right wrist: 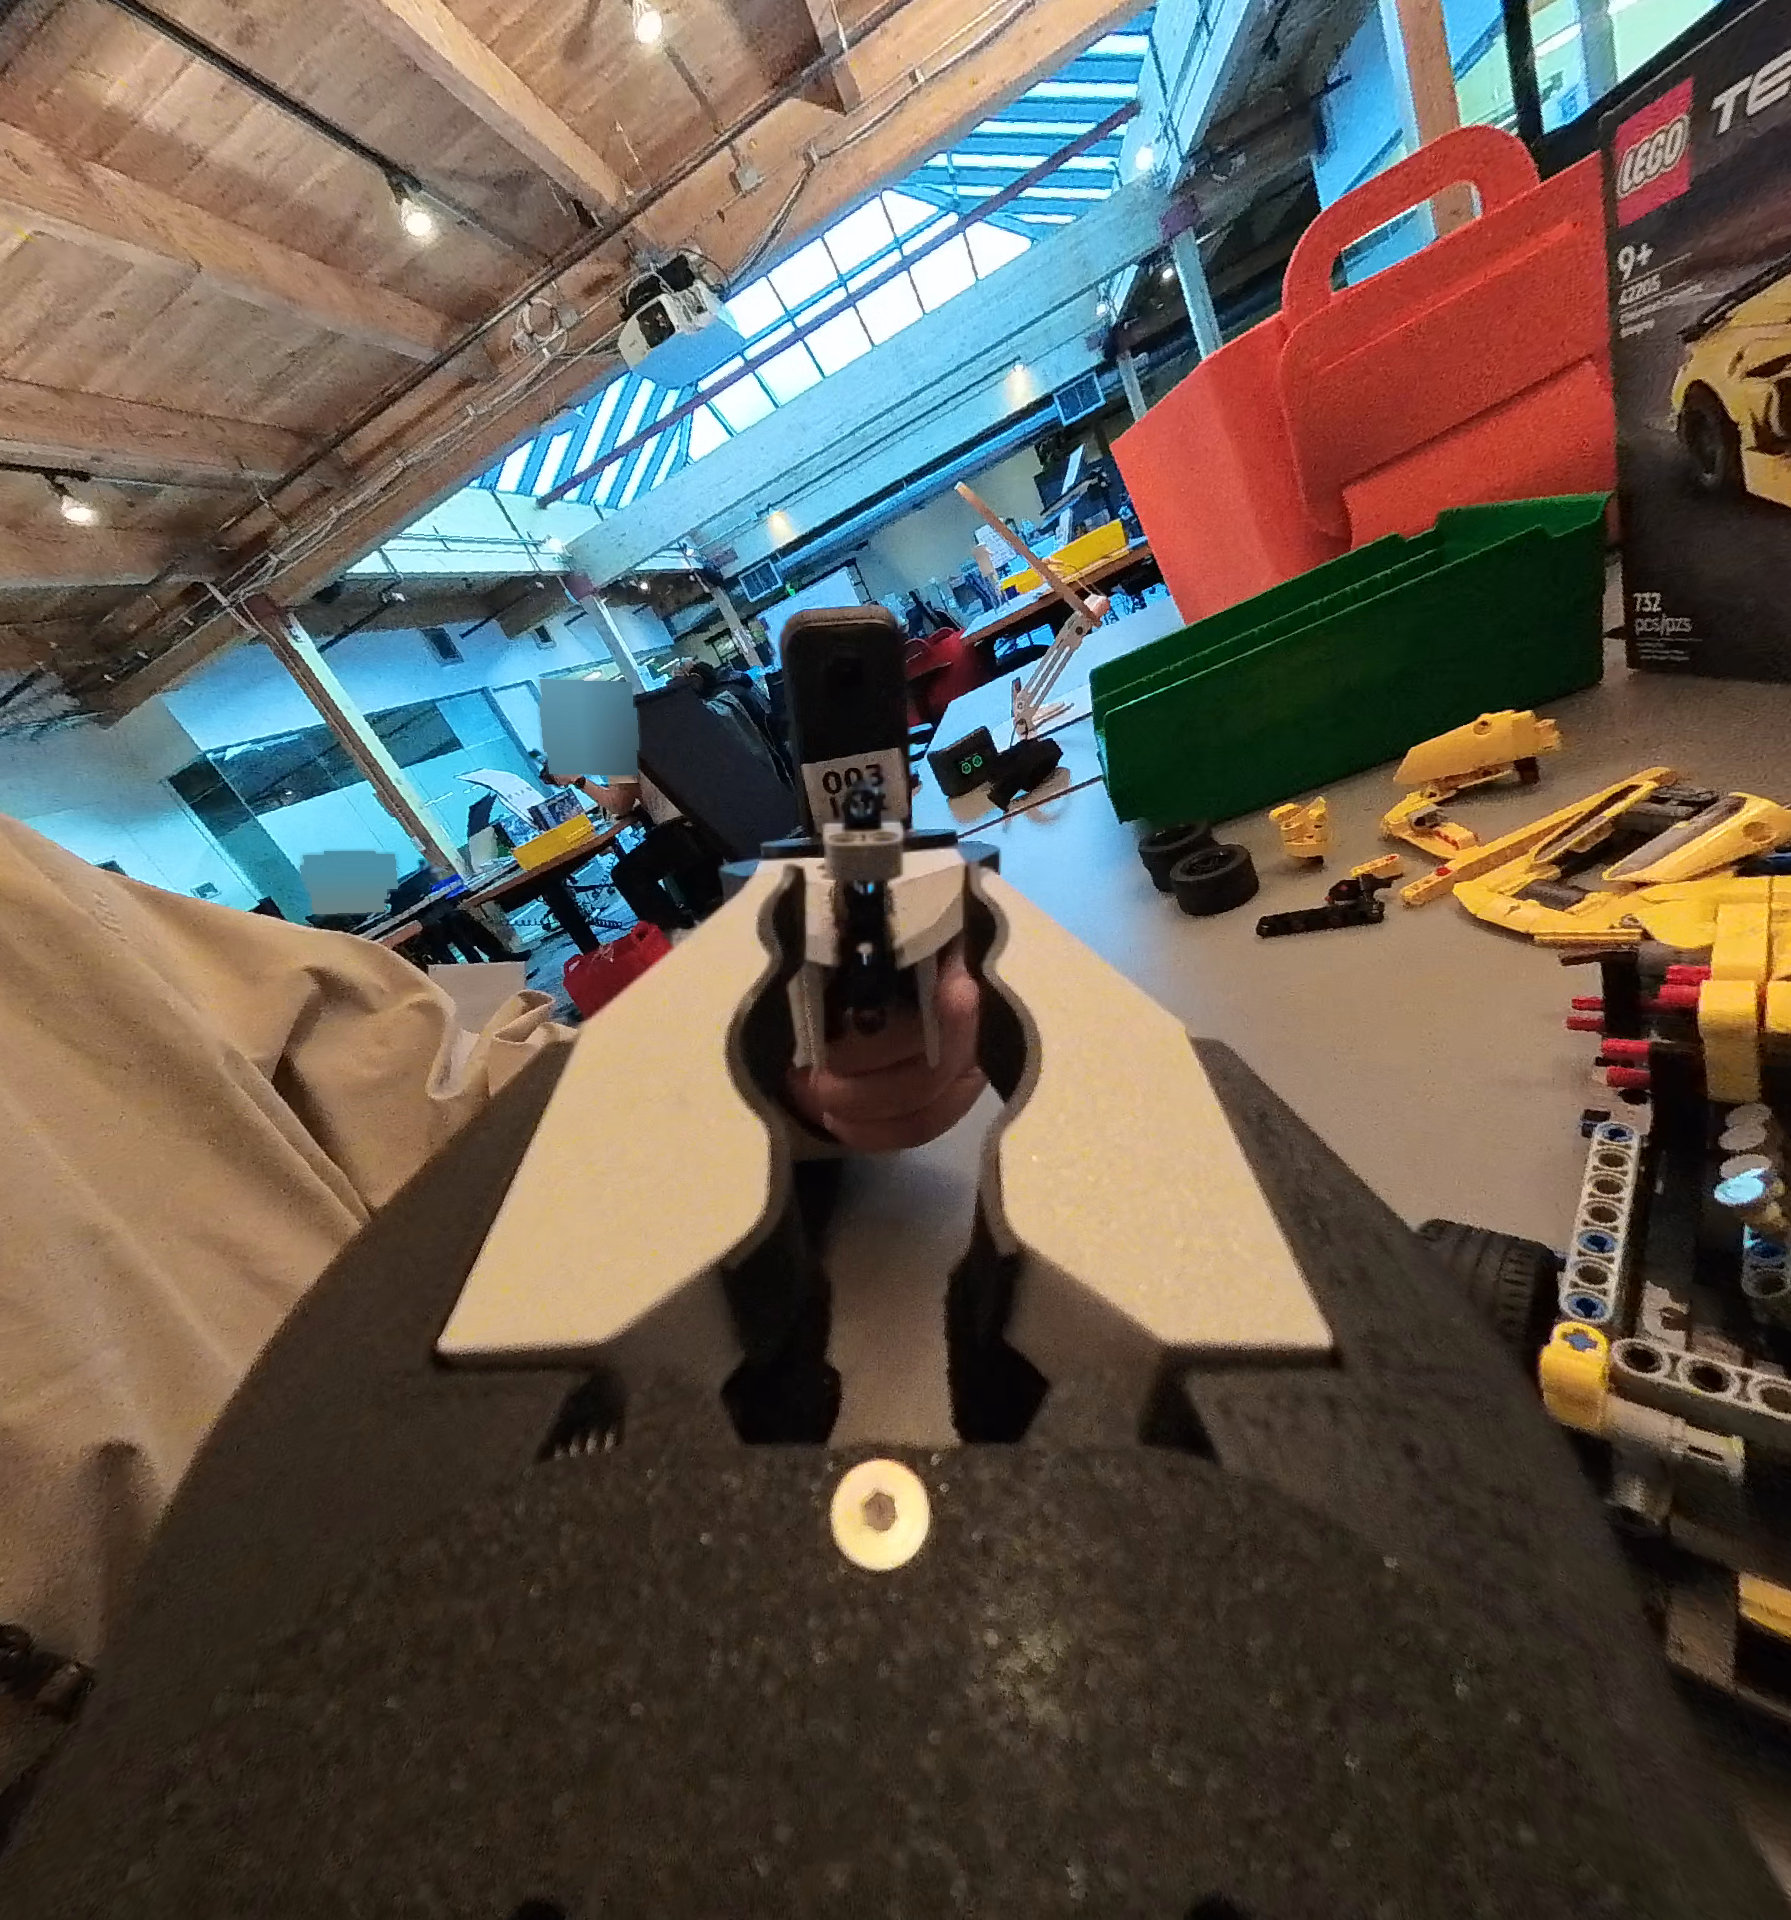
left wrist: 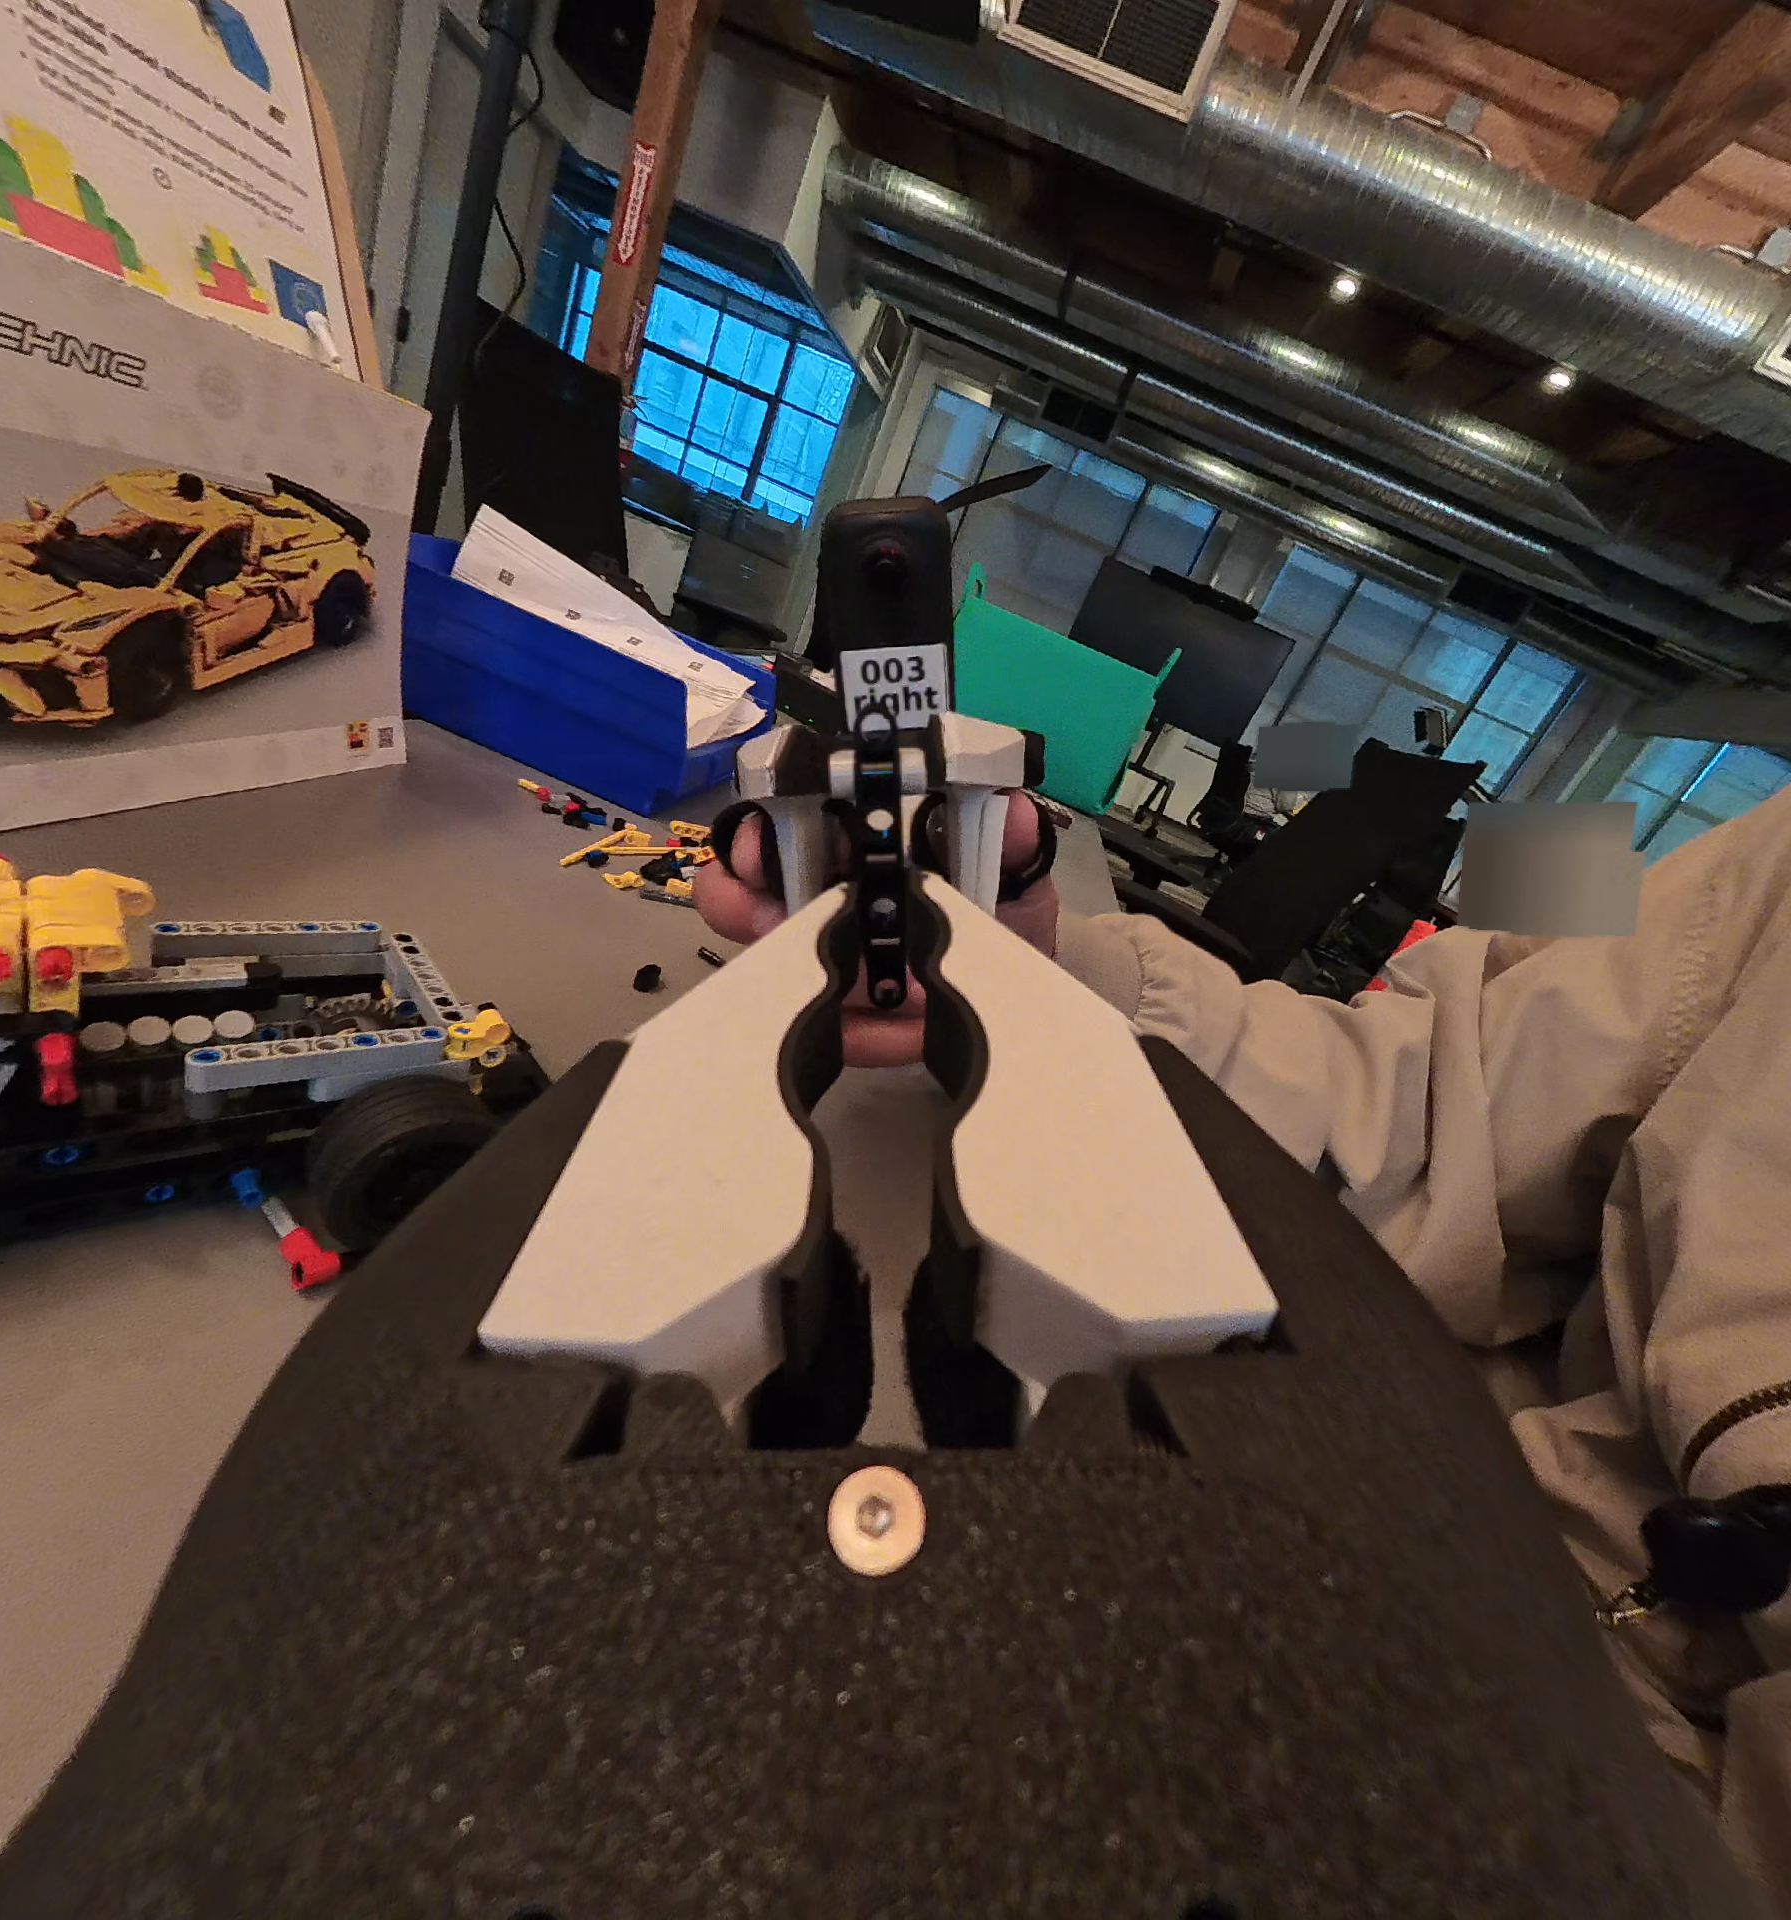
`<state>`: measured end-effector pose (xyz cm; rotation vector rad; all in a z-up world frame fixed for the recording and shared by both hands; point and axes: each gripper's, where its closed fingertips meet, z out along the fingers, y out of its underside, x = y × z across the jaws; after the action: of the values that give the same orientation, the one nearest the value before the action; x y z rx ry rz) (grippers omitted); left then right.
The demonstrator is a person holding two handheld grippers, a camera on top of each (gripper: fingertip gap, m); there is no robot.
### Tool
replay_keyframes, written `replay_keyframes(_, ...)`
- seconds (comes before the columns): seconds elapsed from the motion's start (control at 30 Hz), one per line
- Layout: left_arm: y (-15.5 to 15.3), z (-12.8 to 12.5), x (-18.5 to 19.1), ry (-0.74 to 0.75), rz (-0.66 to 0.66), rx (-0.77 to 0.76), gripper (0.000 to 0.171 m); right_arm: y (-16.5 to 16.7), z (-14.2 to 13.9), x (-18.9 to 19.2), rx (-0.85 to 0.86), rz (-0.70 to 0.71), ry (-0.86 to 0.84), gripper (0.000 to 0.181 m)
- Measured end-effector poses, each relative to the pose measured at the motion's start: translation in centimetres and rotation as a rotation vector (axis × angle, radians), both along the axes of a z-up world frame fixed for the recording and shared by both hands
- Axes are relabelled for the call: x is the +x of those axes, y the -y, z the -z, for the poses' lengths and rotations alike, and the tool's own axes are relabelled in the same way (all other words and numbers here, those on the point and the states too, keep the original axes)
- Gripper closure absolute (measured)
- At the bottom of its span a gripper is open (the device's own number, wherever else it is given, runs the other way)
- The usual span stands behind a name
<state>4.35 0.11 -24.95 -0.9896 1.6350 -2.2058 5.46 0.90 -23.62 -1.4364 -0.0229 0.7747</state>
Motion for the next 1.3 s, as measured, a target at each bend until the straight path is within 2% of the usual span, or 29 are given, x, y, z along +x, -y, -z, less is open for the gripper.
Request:
replay_keyframes(0.1, 0.4, 0.5, 0.1, -0.016, 0.004, 0.027, 0.165, 0.2, -0.5, -1.1, 0.028, -0.039, 0.019, 0.152)
replay_keyframes(0.2, -0.4, 1.1, 0.8, -0.037, -0.059, 0.061, 0.165, -0.3, 0.4, -0.6, -0.018, 0.014, 0.058, 0.154)
replay_keyframes(0.27, -3.0, 3.7, 3.0, -0.161, -0.218, 0.132, 0.165, -1.0, 2.2, 1.6, -0.122, 0.149, 0.134, 0.156)
replay_keyframes(0.33, -6.6, 8.4, 4.6, -0.355, -0.412, 0.324, 0.165, -1.1, 3.9, 4.4, -0.224, 0.295, 0.207, 0.157)
replay_keyframes(0.37, -7.6, 9.7, 4.8, -0.388, -0.468, 0.418, 0.166, -1.0, 4.3, 5.2, -0.246, 0.332, 0.223, 0.158)
replay_keyframes(0.43, -6.8, 8.8, 4.7, -0.311, -0.463, 0.463, 0.165, -1.0, 4.7, 5.5, -0.258, 0.330, 0.211, 0.159)
replay_keyframes(0.57, -3.6, 4.6, 3.8, -0.007, -0.415, 0.484, 0.165, -1.6, 4.1, 2.7, -0.204, 0.160, 0.059, 0.147)
replay_keyframes(0.63, -2.8, 3.5, 3.2, 0.095, -0.416, 0.502, 0.165, -1.6, 3.6, 1.8, -0.172, 0.117, 0.064, 0.144)
replay_keyframes(0.73, -1.9, 3.8, 3.0, 0.098, -0.368, 0.514, 0.165, -1.8, 3.9, 1.2, -0.172, 0.114, 0.133, 0.148)
replay_keyframes(0.87, -2.5, 4.6, 3.4, 0.032, -0.372, 0.517, 0.165, -1.8, 3.6, 0.9, -0.162, 0.113, 0.131, 0.148)
replay_keyframes(0.93, -5.5, 5.8, 4.2, -0.095, -0.476, 0.508, 0.165, -1.8, 3.9, 1.8, -0.179, 0.160, 0.145, 0.159)
replay_keyframes(1.0, -10.2, 7.7, 4.5, -0.274, -0.608, 0.503, 0.165, -1.8, 4.6, 3.0, -0.226, 0.216, 0.158, 0.156)
replay_keyframes(1.07, -14.8, 9.4, 3.9, -0.455, -0.676, 0.514, 0.165, -1.7, 4.9, 3.8, -0.255, 0.246, 0.158, 0.156)
replay_keyframes(1.13, -20.3, 10.7, 2.6, -0.627, -0.785, 0.687, 0.165, -1.7, 4.6, 4.4, -0.255, 0.255, 0.132, 0.157)
replay_keyframes(1.23, -25.7, 12.0, 0.4, -0.862, -0.757, 0.926, 0.165, -1.7, 4.2, 4.8, -0.243, 0.252, 0.101, 0.159)
replay_keyframes(1.3, -28.2, 12.6, 0.1, -0.958, -0.736, 0.948, 0.165, -1.5, 4.4, 5.3, -0.257, 0.256, 0.087, 0.161)
